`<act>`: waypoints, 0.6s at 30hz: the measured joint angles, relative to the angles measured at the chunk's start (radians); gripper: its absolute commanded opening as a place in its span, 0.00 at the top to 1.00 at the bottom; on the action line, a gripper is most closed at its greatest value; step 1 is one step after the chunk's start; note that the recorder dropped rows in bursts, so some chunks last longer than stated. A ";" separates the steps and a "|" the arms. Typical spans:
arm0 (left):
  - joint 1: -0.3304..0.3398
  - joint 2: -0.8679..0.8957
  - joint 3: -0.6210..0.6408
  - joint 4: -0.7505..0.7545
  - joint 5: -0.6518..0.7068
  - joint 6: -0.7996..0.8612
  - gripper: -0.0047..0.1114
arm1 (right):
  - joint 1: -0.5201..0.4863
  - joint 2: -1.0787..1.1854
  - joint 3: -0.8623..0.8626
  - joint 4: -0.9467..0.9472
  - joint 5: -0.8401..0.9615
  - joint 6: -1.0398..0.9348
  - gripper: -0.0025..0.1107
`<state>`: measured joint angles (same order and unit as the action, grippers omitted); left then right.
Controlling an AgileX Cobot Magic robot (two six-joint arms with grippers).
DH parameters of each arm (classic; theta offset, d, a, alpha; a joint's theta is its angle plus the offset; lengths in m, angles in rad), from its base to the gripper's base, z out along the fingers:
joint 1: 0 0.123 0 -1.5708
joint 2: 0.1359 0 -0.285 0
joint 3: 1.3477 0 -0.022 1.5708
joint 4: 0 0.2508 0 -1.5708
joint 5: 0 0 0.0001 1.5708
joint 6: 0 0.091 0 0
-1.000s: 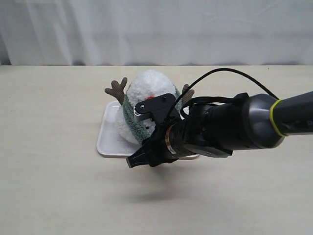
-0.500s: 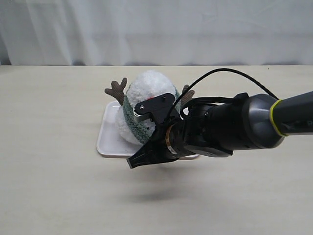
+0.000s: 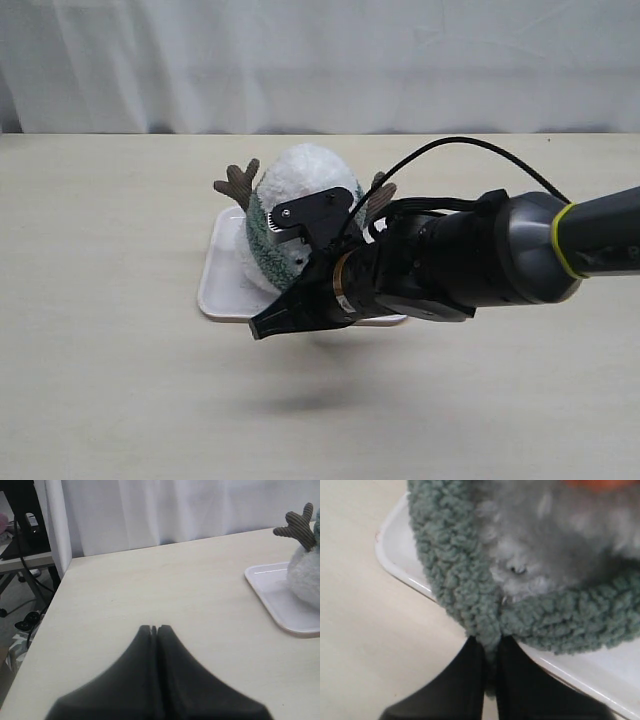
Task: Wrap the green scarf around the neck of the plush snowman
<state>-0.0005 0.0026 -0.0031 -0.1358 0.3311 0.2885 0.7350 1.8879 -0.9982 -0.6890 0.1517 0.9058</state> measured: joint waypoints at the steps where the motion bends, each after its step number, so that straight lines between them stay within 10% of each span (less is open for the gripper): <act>1: 0.000 0.000 0.000 0.000 0.000 0.000 0.96 | 0.000 0.000 0.000 0.000 0.000 0.000 0.94; 18: 0.000 0.000 0.000 0.000 0.000 0.000 0.96 | 0.000 0.000 0.012 0.000 0.108 -0.002 0.94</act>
<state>-0.0005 0.0026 -0.0031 -0.1358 0.3311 0.2885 0.7350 1.8879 -0.9867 -0.6890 0.2600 0.9038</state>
